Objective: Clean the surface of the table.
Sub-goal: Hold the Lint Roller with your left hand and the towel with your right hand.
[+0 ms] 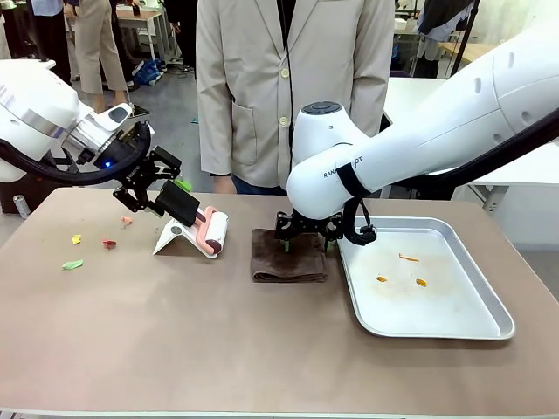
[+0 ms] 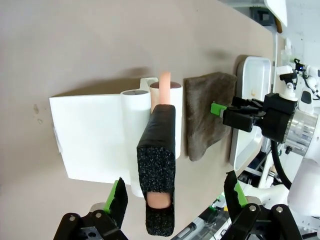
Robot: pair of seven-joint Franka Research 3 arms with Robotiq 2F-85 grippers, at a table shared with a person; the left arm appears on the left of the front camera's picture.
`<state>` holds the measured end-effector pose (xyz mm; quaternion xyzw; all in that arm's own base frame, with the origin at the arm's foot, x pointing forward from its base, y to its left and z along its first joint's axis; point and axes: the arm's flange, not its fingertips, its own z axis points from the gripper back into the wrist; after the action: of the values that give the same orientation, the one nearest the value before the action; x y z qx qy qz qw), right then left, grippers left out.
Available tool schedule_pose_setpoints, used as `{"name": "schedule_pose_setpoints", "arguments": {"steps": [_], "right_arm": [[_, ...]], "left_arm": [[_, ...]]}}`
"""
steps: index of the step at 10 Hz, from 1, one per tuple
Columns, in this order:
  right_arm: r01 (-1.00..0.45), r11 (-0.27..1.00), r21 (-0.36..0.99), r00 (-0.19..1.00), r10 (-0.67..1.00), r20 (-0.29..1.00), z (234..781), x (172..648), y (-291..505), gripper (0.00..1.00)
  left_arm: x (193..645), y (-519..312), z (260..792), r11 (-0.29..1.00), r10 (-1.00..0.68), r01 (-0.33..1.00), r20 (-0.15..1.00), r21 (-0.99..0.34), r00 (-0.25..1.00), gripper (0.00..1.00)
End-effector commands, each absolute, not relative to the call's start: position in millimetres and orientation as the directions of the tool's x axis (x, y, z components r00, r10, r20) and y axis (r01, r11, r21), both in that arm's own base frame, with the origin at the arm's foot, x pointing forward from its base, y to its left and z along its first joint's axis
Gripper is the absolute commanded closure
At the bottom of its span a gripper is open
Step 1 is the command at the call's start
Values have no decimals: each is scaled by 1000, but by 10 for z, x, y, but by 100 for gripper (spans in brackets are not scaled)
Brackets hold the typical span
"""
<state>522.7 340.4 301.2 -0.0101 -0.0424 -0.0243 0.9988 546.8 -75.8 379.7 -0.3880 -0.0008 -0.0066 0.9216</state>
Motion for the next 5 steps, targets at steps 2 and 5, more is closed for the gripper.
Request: {"name": "schedule_pose_setpoints", "arguments": {"steps": [2, 5], "right_arm": [[81, 996, -33, 993, -78, 88, 3030, 5278, 3464, 0], [79, 997, -21, 993, -77, 85, 3033, 5281, 3470, 0]], "left_arm": [[5504, -735, 3777, 680, 52, 22, 78, -732, 996, 0], [5530, -683, 3778, 669, 45, 44, 100, -742, 994, 0]]}}
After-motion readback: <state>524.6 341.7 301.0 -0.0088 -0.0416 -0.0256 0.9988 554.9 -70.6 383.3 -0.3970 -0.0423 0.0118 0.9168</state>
